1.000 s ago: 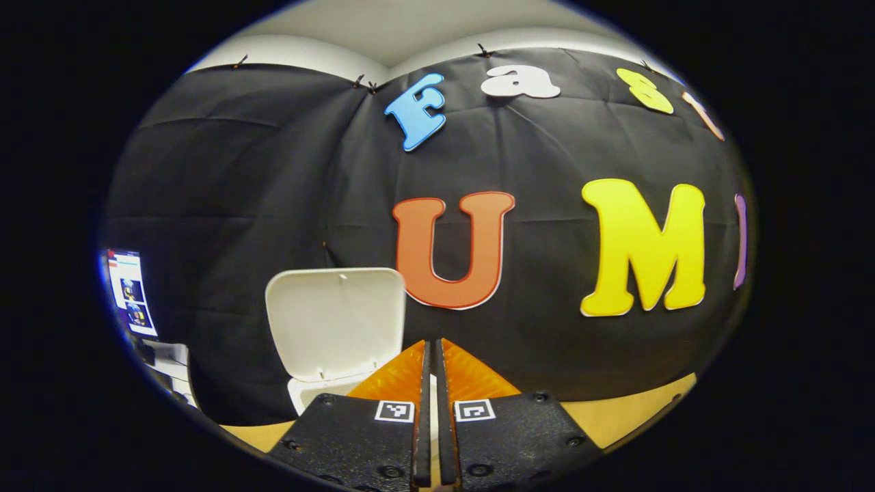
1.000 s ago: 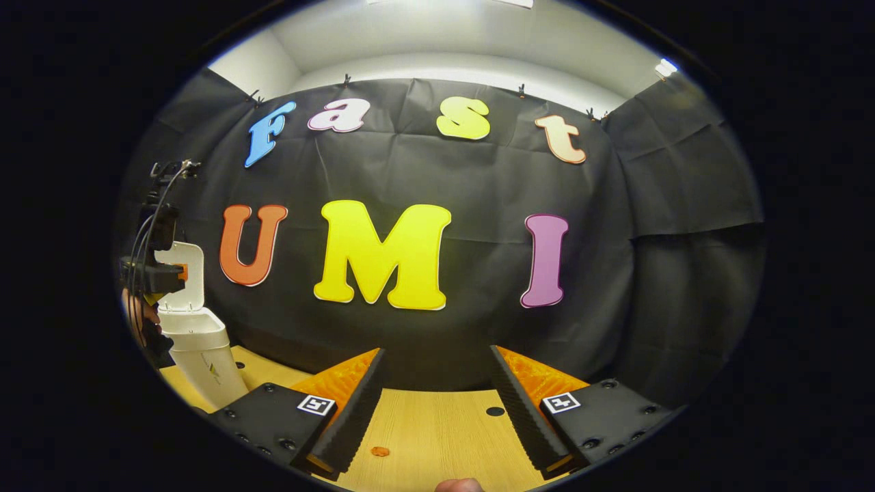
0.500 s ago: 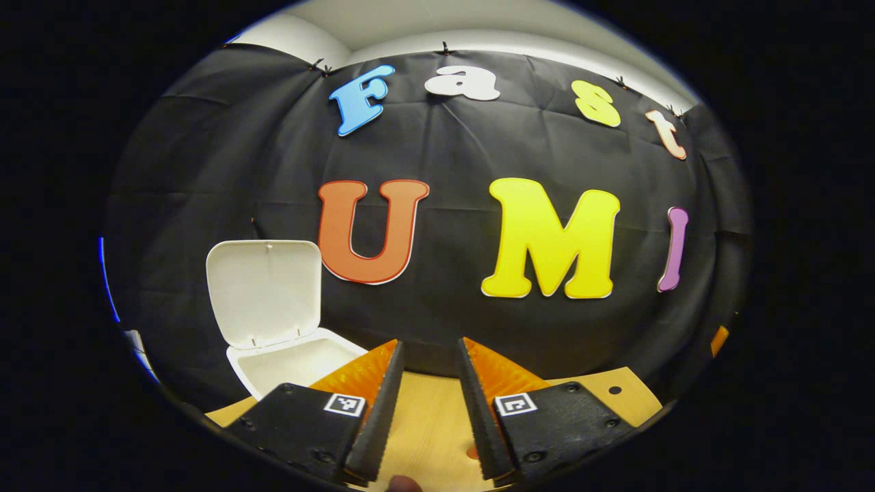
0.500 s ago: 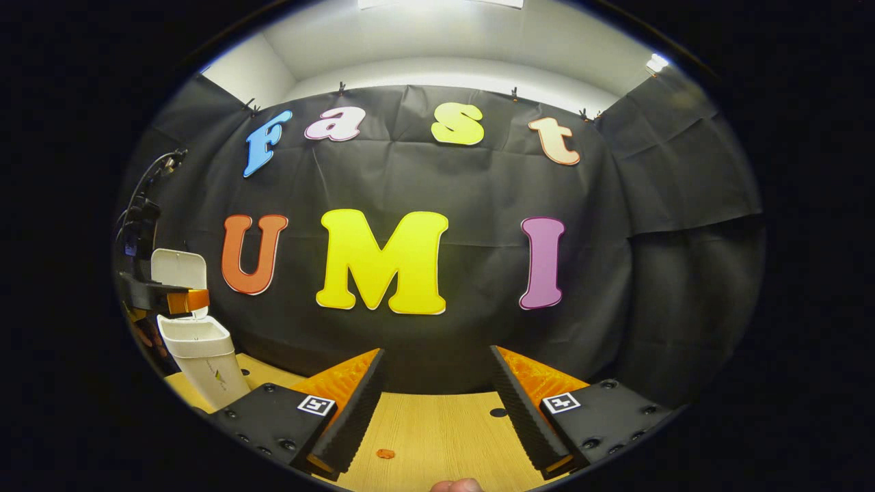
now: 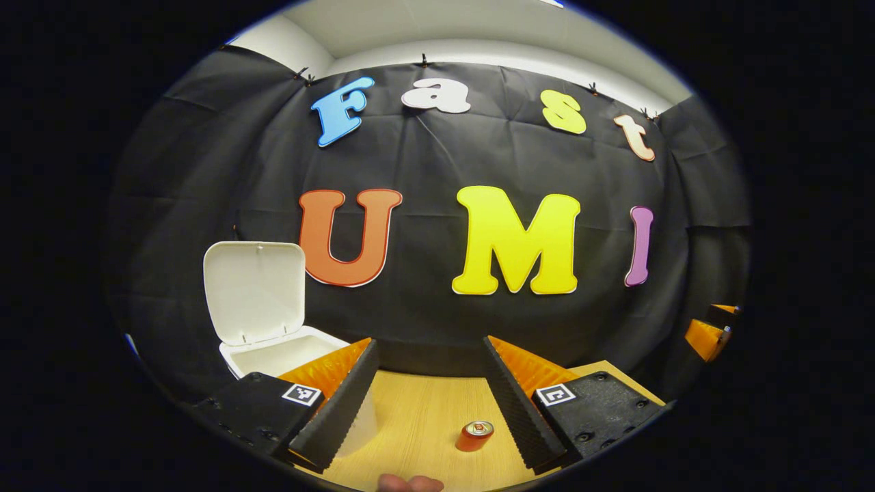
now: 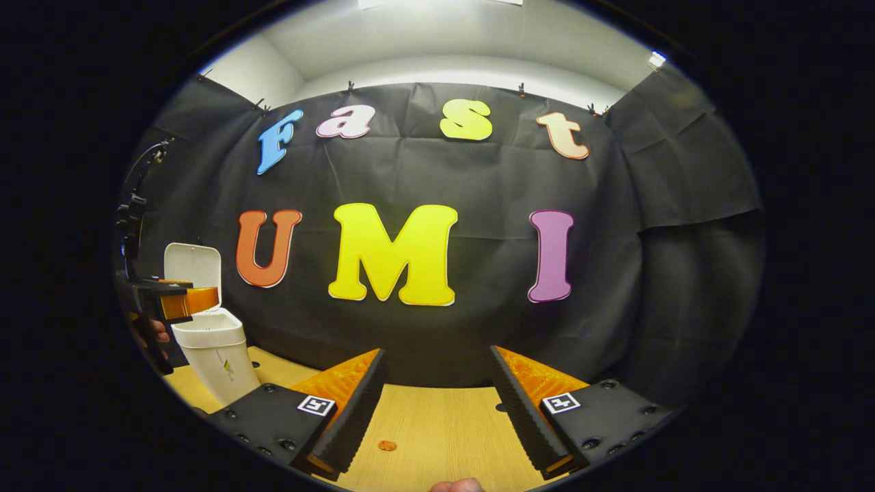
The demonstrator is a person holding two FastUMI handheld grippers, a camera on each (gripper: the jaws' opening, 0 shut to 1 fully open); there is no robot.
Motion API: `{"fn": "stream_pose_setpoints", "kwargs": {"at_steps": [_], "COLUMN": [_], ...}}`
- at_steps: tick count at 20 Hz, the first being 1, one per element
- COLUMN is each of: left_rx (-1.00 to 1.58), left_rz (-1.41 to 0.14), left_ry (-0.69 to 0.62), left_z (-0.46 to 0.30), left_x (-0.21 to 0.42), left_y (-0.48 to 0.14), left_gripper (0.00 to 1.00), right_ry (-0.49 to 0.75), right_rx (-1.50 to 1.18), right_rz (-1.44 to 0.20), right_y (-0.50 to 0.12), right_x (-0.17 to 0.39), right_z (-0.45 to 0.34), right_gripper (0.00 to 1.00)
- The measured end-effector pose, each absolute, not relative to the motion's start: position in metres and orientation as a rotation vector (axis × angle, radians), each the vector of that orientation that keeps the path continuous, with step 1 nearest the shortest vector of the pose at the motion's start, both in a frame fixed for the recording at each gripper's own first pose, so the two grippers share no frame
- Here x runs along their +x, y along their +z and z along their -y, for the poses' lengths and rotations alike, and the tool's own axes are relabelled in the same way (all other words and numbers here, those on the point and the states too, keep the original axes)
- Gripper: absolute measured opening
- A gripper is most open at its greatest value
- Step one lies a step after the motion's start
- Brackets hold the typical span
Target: Press the lid of the desktop garbage bin to open it, pick up the crumpled paper on the desktop and throw it into the bin, then pick up the pop can on the desktop and drop it into the bin, and finally close the garbage bin lid.
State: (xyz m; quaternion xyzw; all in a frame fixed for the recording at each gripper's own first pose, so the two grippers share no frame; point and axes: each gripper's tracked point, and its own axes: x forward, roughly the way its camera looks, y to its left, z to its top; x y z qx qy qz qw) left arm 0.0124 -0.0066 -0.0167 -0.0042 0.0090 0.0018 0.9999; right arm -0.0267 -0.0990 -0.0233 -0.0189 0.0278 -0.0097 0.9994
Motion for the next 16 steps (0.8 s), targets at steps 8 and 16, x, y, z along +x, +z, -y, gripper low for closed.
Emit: {"fn": "stream_pose_setpoints", "kwargs": {"at_steps": [8,16], "left_rx": [-0.009,0.024], "left_rz": [-0.069,-0.146], "left_ry": [-0.026,-0.032], "left_z": [0.022,0.024], "left_x": [-0.01,-0.03], "left_y": [-0.041,-0.071], "left_gripper": [0.98,0.98], "right_ry": [0.045,0.173], "right_rx": [-0.065,-0.078], "right_rz": [-0.177,-0.404], "right_y": [-0.078,-0.179], "right_x": [-0.035,-0.033], "right_z": [0.095,0.07], "right_gripper": [0.94,0.94]}}
